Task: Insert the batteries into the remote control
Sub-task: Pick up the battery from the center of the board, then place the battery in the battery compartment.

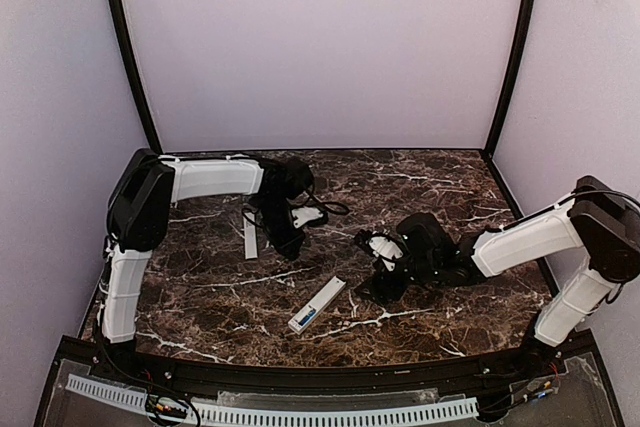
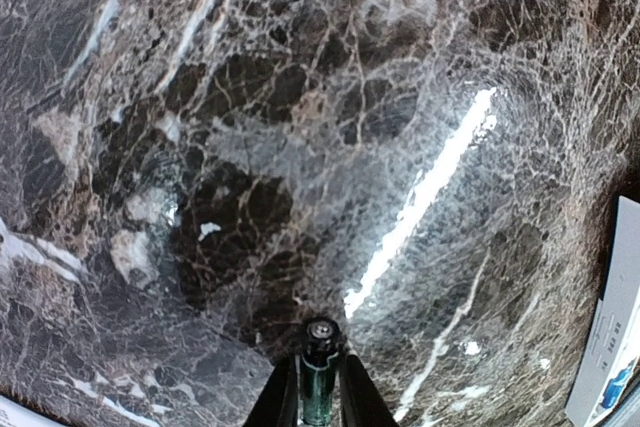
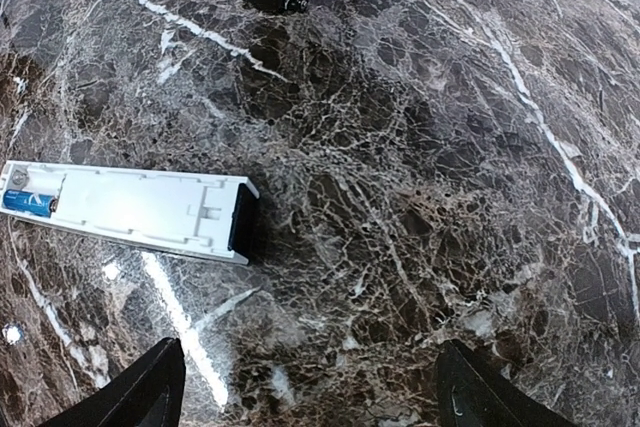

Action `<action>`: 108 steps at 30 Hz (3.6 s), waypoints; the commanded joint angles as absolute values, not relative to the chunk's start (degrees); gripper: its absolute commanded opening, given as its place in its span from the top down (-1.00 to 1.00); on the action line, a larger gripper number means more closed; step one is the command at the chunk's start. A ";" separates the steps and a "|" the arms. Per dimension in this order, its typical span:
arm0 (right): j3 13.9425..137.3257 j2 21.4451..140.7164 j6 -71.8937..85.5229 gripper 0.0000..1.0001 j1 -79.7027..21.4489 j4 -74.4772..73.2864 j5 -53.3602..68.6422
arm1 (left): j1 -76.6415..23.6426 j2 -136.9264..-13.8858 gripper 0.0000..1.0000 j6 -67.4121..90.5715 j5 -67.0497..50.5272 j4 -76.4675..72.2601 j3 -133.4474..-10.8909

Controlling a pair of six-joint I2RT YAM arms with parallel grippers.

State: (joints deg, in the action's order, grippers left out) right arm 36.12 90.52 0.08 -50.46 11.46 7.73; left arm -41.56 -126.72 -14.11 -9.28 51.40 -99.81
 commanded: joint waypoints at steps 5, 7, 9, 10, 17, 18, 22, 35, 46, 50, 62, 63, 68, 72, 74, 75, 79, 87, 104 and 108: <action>35.55 90.21 0.26 -0.70 -49.83 11.05 7.83 | -43.18 -127.53 0.79 -11.23 -6.24 53.19 -101.33; 35.58 90.20 0.26 -0.70 -49.83 10.85 7.74 | -43.21 -127.72 0.85 -9.16 -6.16 52.41 -101.38; 35.60 90.18 0.22 -0.70 -49.83 10.66 7.73 | -43.16 -127.78 0.93 -7.14 -6.34 51.98 -101.67; 35.64 90.24 0.21 -0.69 -49.82 10.64 7.78 | -43.22 -127.74 0.97 -5.78 -6.51 52.30 -102.15; 35.80 90.11 0.74 -0.69 -49.60 10.91 9.34 | -43.24 -114.87 0.99 -0.58 -10.28 41.06 -90.98; 35.83 89.95 1.17 -0.69 -49.31 11.04 10.21 | -43.20 -110.24 0.99 1.17 -11.34 39.34 -86.40; 37.03 89.64 3.76 -0.68 -48.32 11.40 14.64 | -43.29 -95.32 0.99 5.57 -14.41 23.73 -69.17; 45.65 96.21 9.31 -0.69 -47.72 9.71 18.06 | -54.04 -82.75 0.99 13.44 -9.52 1.91 -46.37; 46.11 99.68 9.67 -0.67 -47.90 11.27 19.20 | -59.70 -85.88 0.99 16.82 -7.96 -6.86 -42.73; 45.62 99.89 9.50 -0.67 -48.16 11.66 19.32 | -61.08 -86.68 0.99 17.54 -7.27 -7.40 -42.09; 45.97 101.33 8.62 -0.66 -48.88 10.82 17.77 | -63.26 -89.82 0.99 18.84 -5.12 -9.45 -40.37; 46.01 101.34 8.61 -0.65 -48.91 10.77 17.76 | -63.32 -90.09 0.99 18.87 -5.26 -10.12 -40.27; 45.88 101.11 8.57 -0.64 -48.95 10.33 17.12 | -63.31 -90.61 0.99 19.56 -4.50 -11.57 -39.21; 46.04 101.28 8.35 -0.64 -48.95 10.02 16.94 | -63.28 -89.75 0.99 19.56 -3.51 -11.31 -38.52; 46.14 101.49 8.44 -0.63 -48.96 9.78 16.72 | -63.30 -89.64 0.99 19.38 -3.27 -10.79 -38.43; 46.14 101.44 8.45 -0.64 -48.96 9.67 16.63 | -63.29 -89.62 0.99 19.39 -3.30 -10.80 -38.26; 46.14 101.50 8.47 -0.64 -48.96 9.58 16.35 | -63.28 -90.01 0.98 19.27 -3.55 -10.81 -37.99; 46.34 101.77 8.35 -0.63 -49.00 9.33 16.10 | -63.40 -89.97 0.90 18.88 -4.28 -10.16 -37.72; 46.41 101.24 8.26 -0.63 -48.95 9.14 15.77 | -63.86 -86.99 0.52 18.12 -3.65 -7.03 -39.30; 46.49 101.15 8.26 -0.63 -48.96 9.10 15.72 | -63.81 -85.22 0.47 17.96 -2.33 -5.70 -40.37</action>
State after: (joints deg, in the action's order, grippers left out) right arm 45.74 100.73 8.64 -48.64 9.56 16.62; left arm -63.55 -88.23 18.63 -3.75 -8.47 -39.00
